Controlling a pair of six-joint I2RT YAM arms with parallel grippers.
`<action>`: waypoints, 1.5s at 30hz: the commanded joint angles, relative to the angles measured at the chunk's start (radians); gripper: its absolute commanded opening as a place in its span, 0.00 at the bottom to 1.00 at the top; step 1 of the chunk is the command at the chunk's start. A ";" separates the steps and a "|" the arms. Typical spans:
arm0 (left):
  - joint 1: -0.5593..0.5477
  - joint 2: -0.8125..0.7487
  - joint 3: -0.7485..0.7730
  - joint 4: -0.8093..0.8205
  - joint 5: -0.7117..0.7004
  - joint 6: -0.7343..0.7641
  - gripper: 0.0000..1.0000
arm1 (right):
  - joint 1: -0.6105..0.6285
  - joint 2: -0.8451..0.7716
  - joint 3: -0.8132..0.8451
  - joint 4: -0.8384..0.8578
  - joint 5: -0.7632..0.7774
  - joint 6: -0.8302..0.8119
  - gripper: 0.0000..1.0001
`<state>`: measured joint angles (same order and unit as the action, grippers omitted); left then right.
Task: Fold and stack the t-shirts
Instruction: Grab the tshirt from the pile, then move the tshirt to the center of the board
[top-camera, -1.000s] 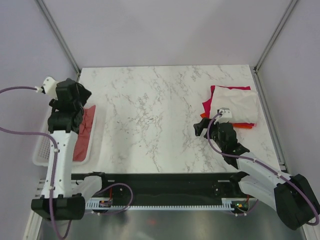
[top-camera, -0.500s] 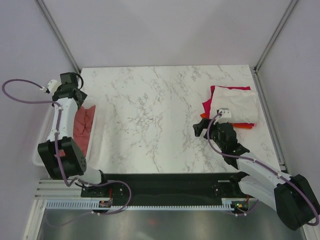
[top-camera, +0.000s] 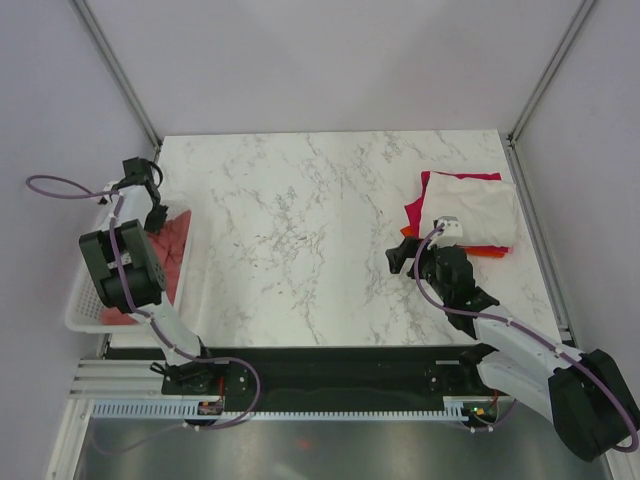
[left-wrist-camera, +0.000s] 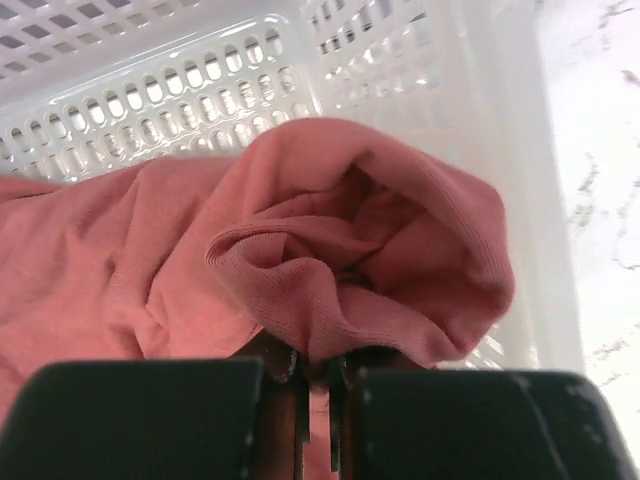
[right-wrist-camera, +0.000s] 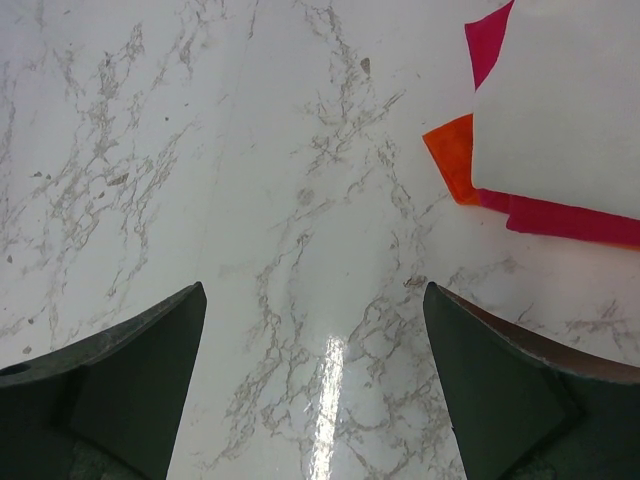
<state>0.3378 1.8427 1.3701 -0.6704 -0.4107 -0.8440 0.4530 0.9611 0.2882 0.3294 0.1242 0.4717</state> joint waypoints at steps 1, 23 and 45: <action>0.001 -0.068 0.060 0.035 0.035 -0.009 0.02 | -0.004 -0.007 -0.001 0.045 -0.017 0.002 0.98; -0.680 -0.637 0.525 0.097 0.335 -0.254 0.02 | -0.002 -0.019 0.002 0.039 -0.017 -0.008 0.98; -0.649 -0.867 -0.642 0.396 0.273 -0.426 0.63 | -0.002 -0.207 -0.058 0.023 0.025 -0.022 0.98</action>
<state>-0.3454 1.0428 0.8455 -0.4072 -0.1299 -1.1496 0.4530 0.7509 0.2367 0.3214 0.1558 0.4667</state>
